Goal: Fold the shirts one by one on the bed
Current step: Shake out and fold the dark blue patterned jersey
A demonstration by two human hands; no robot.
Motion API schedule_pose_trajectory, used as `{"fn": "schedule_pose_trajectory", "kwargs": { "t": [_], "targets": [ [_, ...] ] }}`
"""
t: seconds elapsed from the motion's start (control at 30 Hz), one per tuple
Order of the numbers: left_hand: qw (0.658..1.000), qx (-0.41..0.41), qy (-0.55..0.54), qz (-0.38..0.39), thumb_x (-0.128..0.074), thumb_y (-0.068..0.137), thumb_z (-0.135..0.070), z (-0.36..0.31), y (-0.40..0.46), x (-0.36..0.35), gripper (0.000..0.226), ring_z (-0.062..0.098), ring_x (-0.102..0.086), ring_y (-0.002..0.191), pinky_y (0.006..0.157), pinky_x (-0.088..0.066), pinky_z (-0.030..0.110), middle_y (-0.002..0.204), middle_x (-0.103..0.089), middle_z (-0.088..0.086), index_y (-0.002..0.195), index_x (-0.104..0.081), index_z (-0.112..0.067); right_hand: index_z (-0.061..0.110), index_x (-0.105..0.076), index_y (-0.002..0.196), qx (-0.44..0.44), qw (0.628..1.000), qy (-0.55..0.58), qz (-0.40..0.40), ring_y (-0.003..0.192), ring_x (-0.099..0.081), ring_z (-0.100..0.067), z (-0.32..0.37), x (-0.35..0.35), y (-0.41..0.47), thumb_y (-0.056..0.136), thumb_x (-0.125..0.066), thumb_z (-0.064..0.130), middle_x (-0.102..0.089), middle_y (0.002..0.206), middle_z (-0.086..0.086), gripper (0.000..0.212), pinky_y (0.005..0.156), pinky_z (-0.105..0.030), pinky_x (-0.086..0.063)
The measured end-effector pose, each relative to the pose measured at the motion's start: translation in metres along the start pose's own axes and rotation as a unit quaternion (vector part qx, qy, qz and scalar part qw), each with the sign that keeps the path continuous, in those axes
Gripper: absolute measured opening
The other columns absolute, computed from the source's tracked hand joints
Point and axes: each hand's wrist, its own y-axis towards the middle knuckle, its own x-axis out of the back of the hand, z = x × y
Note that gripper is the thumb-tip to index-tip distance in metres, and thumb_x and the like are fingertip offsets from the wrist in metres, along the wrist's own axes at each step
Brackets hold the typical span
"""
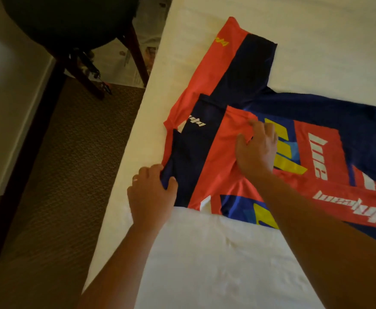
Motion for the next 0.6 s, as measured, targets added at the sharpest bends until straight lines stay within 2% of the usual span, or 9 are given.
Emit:
{"fn": "schedule_pose_trajectory", "kwargs": {
  "t": [0.07, 0.13, 0.2, 0.27, 0.33, 0.4, 0.47, 0.53, 0.6],
  "targets": [
    [0.999, 0.006, 0.038, -0.013, -0.065, 0.092, -0.041, 0.013, -0.014, -0.006, 0.039, 0.03, -0.057, 0.098, 0.079, -0.043, 0.042, 0.109, -0.062, 0.008, 0.122, -0.063, -0.016, 0.007, -0.07, 0.108, 0.073, 0.997, -0.027, 0.023, 0.103, -0.056, -0.041, 0.004, -0.007, 0.005, 0.086, -0.054, 0.017, -0.062, 0.11, -0.017, 0.028, 0.086, -0.049, -0.047],
    [0.998, 0.02, 0.047, -0.028, -0.066, 0.092, -0.042, 0.02, -0.021, -0.009, 0.04, 0.031, -0.058, 0.095, 0.077, -0.044, 0.042, 0.106, -0.063, 0.009, 0.121, -0.063, -0.015, 0.007, -0.071, 0.101, 0.12, 0.989, -0.025, 0.084, 0.097, -0.061, -0.037, 0.012, -0.01, 0.01, 0.088, -0.054, 0.013, -0.066, 0.105, -0.014, 0.023, 0.081, -0.047, -0.051],
    [0.998, 0.04, 0.027, -0.032, -0.067, 0.093, -0.036, 0.026, -0.023, -0.01, 0.037, 0.031, -0.059, 0.093, 0.075, -0.041, 0.039, 0.103, -0.064, 0.009, 0.122, -0.063, -0.014, 0.009, -0.072, 0.111, 0.179, 0.972, -0.052, 0.145, 0.103, -0.062, -0.036, 0.022, -0.018, 0.01, 0.088, -0.055, 0.014, -0.068, 0.112, -0.012, 0.029, 0.088, -0.045, -0.051],
    [0.999, 0.045, -0.017, -0.024, -0.069, 0.094, -0.027, 0.03, -0.023, -0.01, 0.032, 0.029, -0.062, 0.093, 0.076, -0.043, 0.036, 0.101, -0.068, 0.007, 0.122, -0.063, -0.014, 0.011, -0.068, 0.126, 0.224, 0.95, -0.108, 0.188, 0.114, -0.057, -0.04, 0.029, -0.029, 0.01, 0.088, -0.058, 0.019, -0.062, 0.131, -0.013, 0.039, 0.097, -0.05, -0.049],
    [0.993, 0.061, -0.093, -0.03, -0.069, 0.094, -0.021, 0.033, -0.023, -0.005, 0.028, 0.024, -0.063, 0.092, 0.077, -0.048, 0.035, 0.098, -0.067, 0.0, 0.121, -0.063, -0.015, 0.014, -0.058, 0.139, 0.222, 0.934, -0.132, 0.249, 0.129, -0.048, -0.04, 0.035, -0.039, 0.011, 0.091, -0.06, 0.021, -0.048, 0.15, -0.013, 0.049, 0.106, -0.052, -0.043],
    [0.984, 0.094, -0.148, -0.039, -0.07, 0.093, -0.017, 0.04, -0.024, 0.001, 0.025, 0.018, -0.063, 0.089, 0.074, -0.045, 0.029, 0.094, -0.064, -0.007, 0.117, -0.064, -0.018, 0.016, -0.053, 0.144, 0.213, 0.927, -0.116, 0.287, 0.137, -0.041, -0.037, 0.042, -0.049, 0.011, 0.091, -0.06, 0.021, -0.039, 0.157, -0.013, 0.054, 0.11, -0.052, -0.039],
    [0.979, 0.122, -0.162, -0.028, -0.07, 0.093, -0.016, 0.045, -0.027, 0.004, 0.025, 0.019, -0.063, 0.087, 0.073, -0.044, 0.029, 0.093, -0.063, -0.007, 0.117, -0.064, -0.02, 0.012, -0.059, 0.137, 0.227, 0.937, -0.093, 0.248, 0.13, -0.048, -0.039, 0.044, -0.052, 0.011, 0.087, -0.056, 0.021, -0.047, 0.151, -0.014, 0.051, 0.104, -0.054, -0.045],
    [0.975, 0.145, -0.167, -0.015, -0.071, 0.092, -0.019, 0.046, -0.03, 0.005, 0.025, 0.017, -0.063, 0.086, 0.073, -0.044, 0.029, 0.092, -0.064, -0.006, 0.116, -0.063, -0.022, 0.006, -0.068, 0.121, 0.249, 0.949, -0.093, 0.17, 0.114, -0.057, -0.043, 0.045, -0.052, 0.01, 0.084, -0.052, 0.019, -0.06, 0.133, -0.016, 0.043, 0.091, -0.055, -0.051],
    [0.974, 0.151, -0.167, -0.004, -0.07, 0.091, -0.019, 0.047, -0.031, 0.005, 0.022, 0.016, -0.062, 0.085, 0.072, -0.044, 0.03, 0.092, -0.065, -0.007, 0.112, -0.064, -0.024, 0.004, -0.072, 0.106, 0.26, 0.952, -0.111, 0.118, 0.1, -0.059, -0.043, 0.045, -0.05, 0.009, 0.083, -0.046, 0.02, -0.065, 0.113, -0.016, 0.038, 0.079, -0.055, -0.053]
  ]
}}
